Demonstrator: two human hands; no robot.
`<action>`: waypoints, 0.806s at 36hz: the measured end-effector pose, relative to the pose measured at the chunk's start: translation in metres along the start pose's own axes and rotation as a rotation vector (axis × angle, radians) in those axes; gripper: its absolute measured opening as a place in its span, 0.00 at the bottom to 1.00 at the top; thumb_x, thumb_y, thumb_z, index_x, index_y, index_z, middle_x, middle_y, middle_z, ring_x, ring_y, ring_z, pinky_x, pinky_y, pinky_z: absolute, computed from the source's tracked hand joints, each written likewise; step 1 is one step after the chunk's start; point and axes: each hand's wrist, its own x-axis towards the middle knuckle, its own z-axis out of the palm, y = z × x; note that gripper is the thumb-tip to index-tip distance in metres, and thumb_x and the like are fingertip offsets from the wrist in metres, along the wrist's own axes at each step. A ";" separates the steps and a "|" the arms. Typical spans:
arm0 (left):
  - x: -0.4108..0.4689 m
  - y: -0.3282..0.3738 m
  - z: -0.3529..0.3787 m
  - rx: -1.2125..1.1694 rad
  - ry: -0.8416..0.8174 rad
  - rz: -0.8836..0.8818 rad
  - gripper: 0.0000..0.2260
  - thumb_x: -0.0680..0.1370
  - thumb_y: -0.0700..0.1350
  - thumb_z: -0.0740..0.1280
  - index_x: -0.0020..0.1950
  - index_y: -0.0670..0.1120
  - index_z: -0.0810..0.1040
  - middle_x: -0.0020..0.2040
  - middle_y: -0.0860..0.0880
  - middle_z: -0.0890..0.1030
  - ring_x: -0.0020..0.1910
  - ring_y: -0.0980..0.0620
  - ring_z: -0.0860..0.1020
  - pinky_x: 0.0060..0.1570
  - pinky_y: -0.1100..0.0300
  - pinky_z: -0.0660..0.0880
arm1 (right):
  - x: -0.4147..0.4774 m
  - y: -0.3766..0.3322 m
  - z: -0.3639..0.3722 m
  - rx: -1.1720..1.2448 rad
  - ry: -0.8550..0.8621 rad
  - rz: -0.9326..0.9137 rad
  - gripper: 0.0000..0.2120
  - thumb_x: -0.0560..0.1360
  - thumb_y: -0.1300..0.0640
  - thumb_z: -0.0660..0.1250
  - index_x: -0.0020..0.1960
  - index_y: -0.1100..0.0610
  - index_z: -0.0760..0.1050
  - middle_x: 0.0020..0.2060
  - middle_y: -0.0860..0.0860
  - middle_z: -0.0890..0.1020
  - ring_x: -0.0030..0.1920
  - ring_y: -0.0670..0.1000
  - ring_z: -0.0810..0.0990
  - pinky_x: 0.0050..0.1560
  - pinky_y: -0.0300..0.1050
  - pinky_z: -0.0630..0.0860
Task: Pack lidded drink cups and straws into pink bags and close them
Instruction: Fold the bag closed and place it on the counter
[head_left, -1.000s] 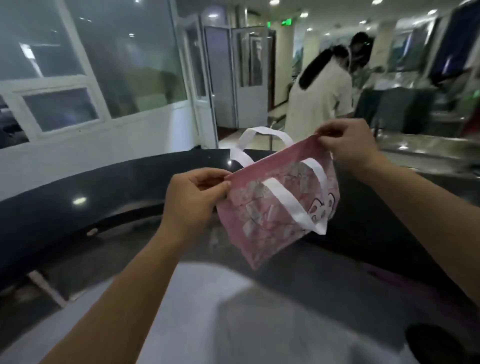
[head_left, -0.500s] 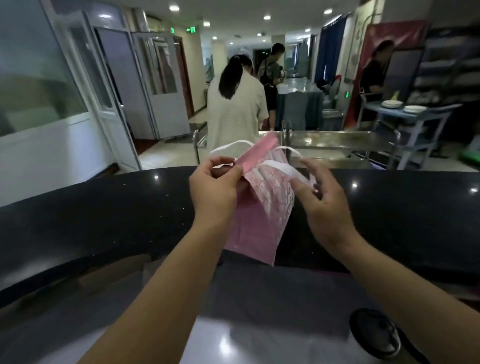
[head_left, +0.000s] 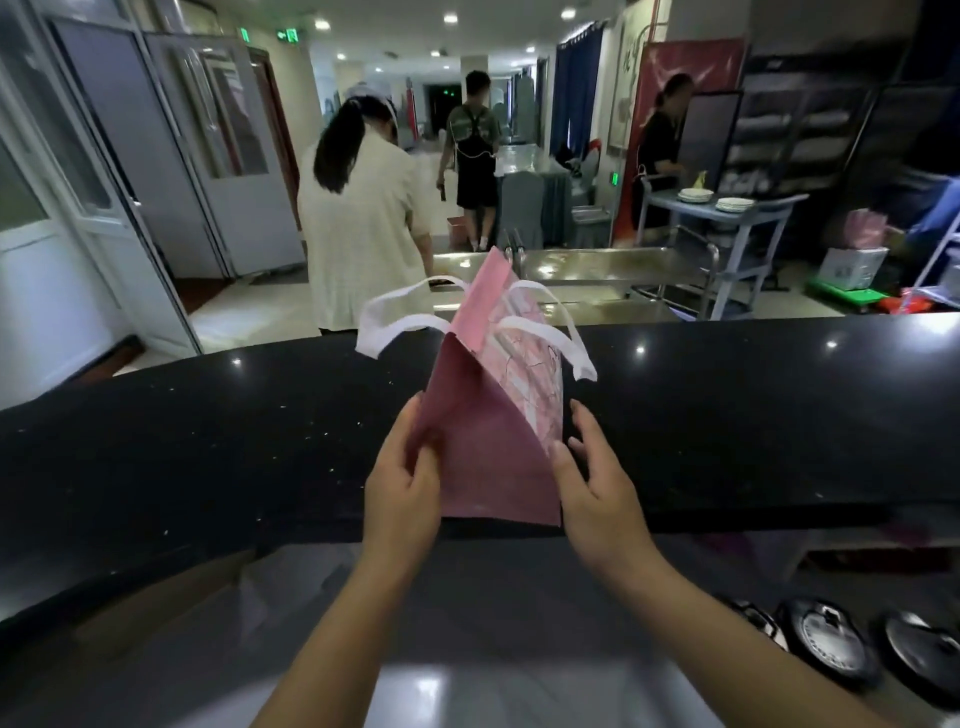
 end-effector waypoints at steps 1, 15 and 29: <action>0.002 -0.003 0.001 -0.016 0.011 0.000 0.24 0.82 0.37 0.58 0.75 0.56 0.71 0.70 0.57 0.76 0.69 0.58 0.73 0.71 0.49 0.70 | 0.002 -0.002 0.001 0.022 -0.001 -0.003 0.28 0.81 0.42 0.61 0.79 0.41 0.57 0.74 0.36 0.66 0.73 0.37 0.64 0.75 0.51 0.65; 0.020 -0.015 0.056 -0.086 0.168 0.056 0.22 0.83 0.33 0.55 0.76 0.46 0.70 0.76 0.49 0.70 0.75 0.57 0.67 0.75 0.60 0.62 | 0.045 0.016 0.009 -0.214 0.188 -0.109 0.24 0.81 0.68 0.53 0.75 0.57 0.68 0.69 0.51 0.76 0.71 0.48 0.73 0.72 0.50 0.69; 0.085 -0.019 0.038 -0.295 0.072 -0.115 0.13 0.80 0.38 0.63 0.56 0.54 0.82 0.53 0.60 0.84 0.53 0.66 0.79 0.58 0.63 0.75 | 0.049 0.015 -0.042 -0.239 0.426 -0.016 0.12 0.78 0.52 0.69 0.61 0.49 0.74 0.57 0.46 0.76 0.60 0.49 0.76 0.63 0.54 0.74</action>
